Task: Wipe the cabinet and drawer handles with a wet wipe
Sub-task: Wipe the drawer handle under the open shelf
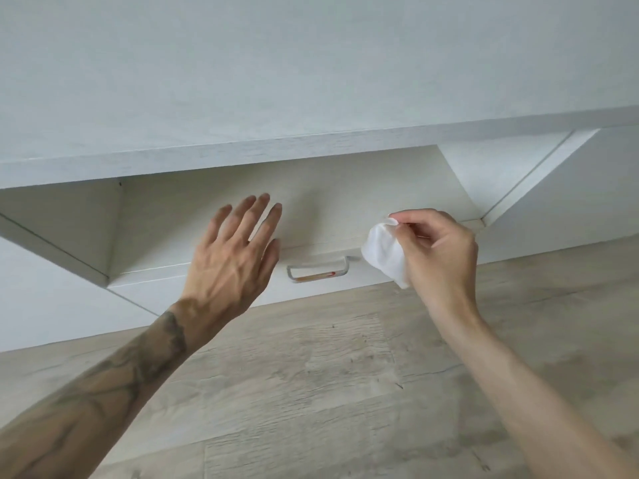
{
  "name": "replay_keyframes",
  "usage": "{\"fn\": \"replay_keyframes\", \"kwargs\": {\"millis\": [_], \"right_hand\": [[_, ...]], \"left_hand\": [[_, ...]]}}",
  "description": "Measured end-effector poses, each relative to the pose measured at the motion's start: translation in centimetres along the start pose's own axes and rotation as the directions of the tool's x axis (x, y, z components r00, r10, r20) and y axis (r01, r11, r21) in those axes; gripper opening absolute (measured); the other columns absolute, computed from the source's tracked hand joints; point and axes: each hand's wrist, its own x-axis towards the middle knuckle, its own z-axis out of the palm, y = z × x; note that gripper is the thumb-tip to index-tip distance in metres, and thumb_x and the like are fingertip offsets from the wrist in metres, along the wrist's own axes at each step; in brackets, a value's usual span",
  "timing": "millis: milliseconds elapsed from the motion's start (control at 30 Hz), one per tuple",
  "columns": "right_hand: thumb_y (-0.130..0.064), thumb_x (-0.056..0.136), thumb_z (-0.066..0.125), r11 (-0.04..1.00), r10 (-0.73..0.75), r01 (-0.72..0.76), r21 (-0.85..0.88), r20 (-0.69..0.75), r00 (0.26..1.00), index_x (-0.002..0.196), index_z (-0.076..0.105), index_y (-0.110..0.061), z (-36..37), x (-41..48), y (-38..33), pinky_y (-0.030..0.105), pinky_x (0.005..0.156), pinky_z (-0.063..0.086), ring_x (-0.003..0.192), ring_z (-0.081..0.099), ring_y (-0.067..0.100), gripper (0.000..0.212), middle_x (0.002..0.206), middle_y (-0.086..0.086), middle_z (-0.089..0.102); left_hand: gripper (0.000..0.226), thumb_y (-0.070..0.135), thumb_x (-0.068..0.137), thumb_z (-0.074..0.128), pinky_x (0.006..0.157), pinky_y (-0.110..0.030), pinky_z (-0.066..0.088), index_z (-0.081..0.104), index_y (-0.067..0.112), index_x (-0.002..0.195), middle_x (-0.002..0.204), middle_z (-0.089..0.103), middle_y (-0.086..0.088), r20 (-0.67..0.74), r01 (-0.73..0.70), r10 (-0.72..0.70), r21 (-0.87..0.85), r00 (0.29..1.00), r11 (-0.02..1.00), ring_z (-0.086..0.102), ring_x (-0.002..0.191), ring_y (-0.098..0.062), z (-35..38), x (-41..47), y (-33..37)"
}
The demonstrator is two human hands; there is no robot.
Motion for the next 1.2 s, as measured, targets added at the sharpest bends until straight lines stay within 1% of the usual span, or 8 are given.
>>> {"fn": "replay_keyframes", "kwargs": {"millis": [167,400,467,567,633,900,1033,1200], "right_hand": [[-0.007,0.094,0.071,0.995,0.063,-0.066,0.076,0.032,0.997,0.090,0.081,-0.025,3.8,-2.4,3.0,0.012,0.076,0.051,0.090,0.073,0.005,0.021,0.096,-0.007,0.078],[0.004,0.095,0.071,0.983,-0.070,0.047,0.177,0.126,0.990,0.101,0.081,-0.024,6.3,-4.4,6.7,0.018,0.089,0.057,0.107,0.073,0.013,0.030,0.112,-0.001,0.072],[0.000,0.090,0.079,0.981,-0.182,0.167,0.098,0.173,0.968,0.109,0.081,-0.017,6.0,-4.4,7.4,0.022,0.093,0.057,0.109,0.071,0.014,0.025,0.116,0.002,0.068],[-0.013,0.080,0.092,0.927,-0.303,0.341,-0.156,0.224,0.926,0.107,0.082,-0.011,5.9,-4.2,8.2,0.022,0.097,0.052,0.109,0.067,0.016,0.028,0.115,0.002,0.065],[-0.008,0.081,0.091,0.873,-0.383,0.432,-0.225,0.229,0.895,0.104,0.082,-0.007,5.9,-4.0,8.7,0.020,0.099,0.049,0.108,0.067,0.024,0.024,0.112,0.005,0.067],[0.000,0.090,0.082,0.732,-0.613,0.639,-0.236,0.179,0.769,0.108,0.083,-0.002,6.5,-3.9,10.5,0.029,0.101,0.054,0.104,0.069,0.031,0.018,0.099,0.010,0.075],[-0.003,0.091,0.081,0.667,-0.672,0.719,-0.194,0.259,0.694,0.109,0.082,-0.003,7.7,-3.9,10.5,0.035,0.102,0.055,0.100,0.067,0.027,0.017,0.099,0.009,0.075],[-0.003,0.090,0.082,0.673,-0.664,0.698,-0.244,0.215,0.716,0.110,0.082,-0.004,6.0,-3.2,11.3,0.025,0.109,0.047,0.109,0.063,0.029,0.020,0.100,0.007,0.076]], "left_hand": [[0.053,0.032,0.112,0.034,0.124,-0.053,0.033,0.046,0.008,0.158,0.164,0.043,-0.015,0.037,0.091,-0.091,0.005,0.995,0.996,0.042,0.152,-0.035,2.2,-2.5,-0.7],[0.053,0.034,0.115,0.030,0.124,-0.049,0.033,0.045,0.010,0.159,0.164,0.045,-0.013,-0.038,0.135,-0.133,0.048,0.990,0.990,0.043,0.152,-0.032,4.5,-3.9,-0.7],[0.053,0.035,0.115,0.028,0.124,-0.049,0.033,0.045,0.010,0.160,0.164,0.045,-0.013,-0.039,0.151,-0.149,0.044,0.988,0.988,0.042,0.152,-0.032,4.7,-3.9,-0.5],[0.055,0.036,0.116,0.025,0.125,-0.048,0.031,0.044,0.010,0.160,0.165,0.044,-0.012,-0.032,0.163,-0.161,0.061,0.986,0.985,0.041,0.153,-0.031,4.8,-4.1,-0.3],[0.056,0.037,0.116,0.023,0.125,-0.048,0.031,0.042,0.011,0.161,0.166,0.043,-0.011,-0.045,0.160,-0.157,0.074,0.987,0.984,0.041,0.153,-0.031,5.0,-4.1,-0.4],[0.055,0.037,0.116,0.022,0.122,-0.046,0.032,0.045,0.012,0.159,0.162,0.047,-0.011,-0.123,0.153,-0.141,0.095,0.982,0.984,0.044,0.149,-0.030,6.1,-4.1,-0.6],[0.055,0.038,0.116,0.022,0.121,-0.046,0.033,0.046,0.013,0.158,0.161,0.049,-0.010,-0.151,0.146,-0.128,0.110,0.980,0.983,0.045,0.148,-0.029,6.6,-4.1,-0.9],[0.054,0.037,0.116,0.023,0.120,-0.046,0.033,0.046,0.013,0.158,0.161,0.048,-0.010,-0.168,0.137,-0.118,0.109,0.979,0.985,0.046,0.148,-0.029,7.0,-4.1,-1.1]]}}
